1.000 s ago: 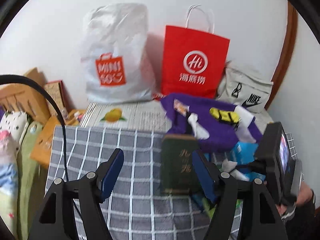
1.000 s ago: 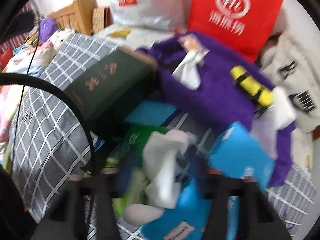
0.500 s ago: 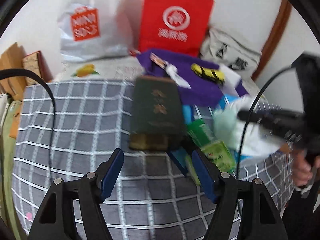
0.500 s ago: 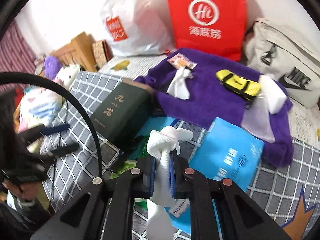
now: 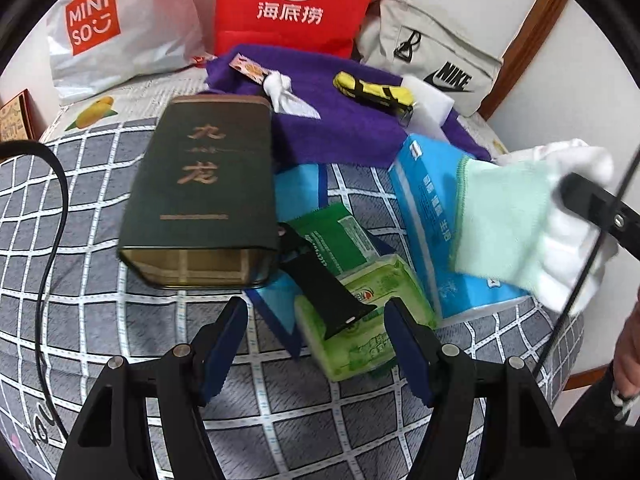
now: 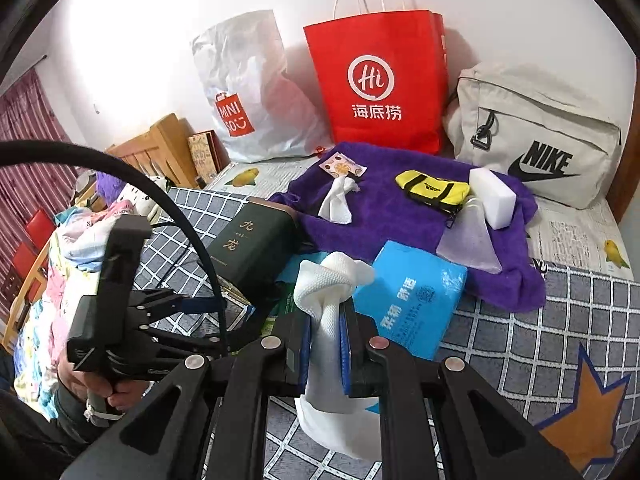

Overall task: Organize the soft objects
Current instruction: 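Lift the white cloth with the right tool while the left tool reaches toward the green wipes pack, then lower the open left tool over the green wipes packs beside the blue tissue pack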

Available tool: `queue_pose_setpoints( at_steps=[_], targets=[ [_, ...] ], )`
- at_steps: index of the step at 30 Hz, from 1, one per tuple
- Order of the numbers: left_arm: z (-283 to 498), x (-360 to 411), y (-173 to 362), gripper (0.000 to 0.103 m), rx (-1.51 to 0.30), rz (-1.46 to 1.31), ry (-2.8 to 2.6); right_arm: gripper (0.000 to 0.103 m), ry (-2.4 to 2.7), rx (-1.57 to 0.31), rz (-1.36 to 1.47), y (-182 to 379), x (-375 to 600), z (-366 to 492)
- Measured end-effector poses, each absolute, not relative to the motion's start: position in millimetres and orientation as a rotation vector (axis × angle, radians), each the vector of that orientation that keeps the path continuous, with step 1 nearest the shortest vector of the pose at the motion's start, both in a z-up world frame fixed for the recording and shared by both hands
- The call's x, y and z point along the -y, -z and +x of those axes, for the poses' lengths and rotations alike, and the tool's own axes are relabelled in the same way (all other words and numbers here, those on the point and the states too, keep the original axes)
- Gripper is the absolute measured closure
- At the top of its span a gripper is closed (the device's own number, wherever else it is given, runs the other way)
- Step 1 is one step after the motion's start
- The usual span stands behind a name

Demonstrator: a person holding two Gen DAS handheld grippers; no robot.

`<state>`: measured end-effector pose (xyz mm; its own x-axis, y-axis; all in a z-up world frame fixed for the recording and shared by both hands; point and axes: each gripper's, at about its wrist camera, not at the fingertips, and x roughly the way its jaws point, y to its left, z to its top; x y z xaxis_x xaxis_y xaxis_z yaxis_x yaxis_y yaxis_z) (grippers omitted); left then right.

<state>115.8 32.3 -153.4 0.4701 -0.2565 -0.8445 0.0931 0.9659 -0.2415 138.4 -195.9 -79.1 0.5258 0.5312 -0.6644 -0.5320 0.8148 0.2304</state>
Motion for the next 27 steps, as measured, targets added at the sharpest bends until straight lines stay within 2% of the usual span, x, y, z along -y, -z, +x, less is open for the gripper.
queue_pose_setpoints(
  at_steps=[7,9,11,21,27],
  targets=[
    [131.8,-14.5,169.4,0.034,-1.141,-0.164,0.162,0.091,-0.625,-0.814,0.037,95.7,203.6,140.0],
    [135.7,-13.5,172.0,0.04,-1.138,-0.19,0.162,0.091,-0.621,-0.822,0.048,99.8,207.2,141.4],
    [137.6,-15.2,173.2,0.055,-1.14,-0.211,0.163,0.091,-0.618,-0.829,0.06,102.9,211.3,142.7],
    [117.3,-15.2,163.7,0.067,-1.111,-0.15,0.234,0.091,-0.611,-0.828,0.085,108.6,221.5,142.0],
    [100.7,-20.9,148.8,0.07,-1.073,-0.074,0.249,0.091,-0.62,-0.829,0.086,109.8,222.1,139.7]
  ],
)
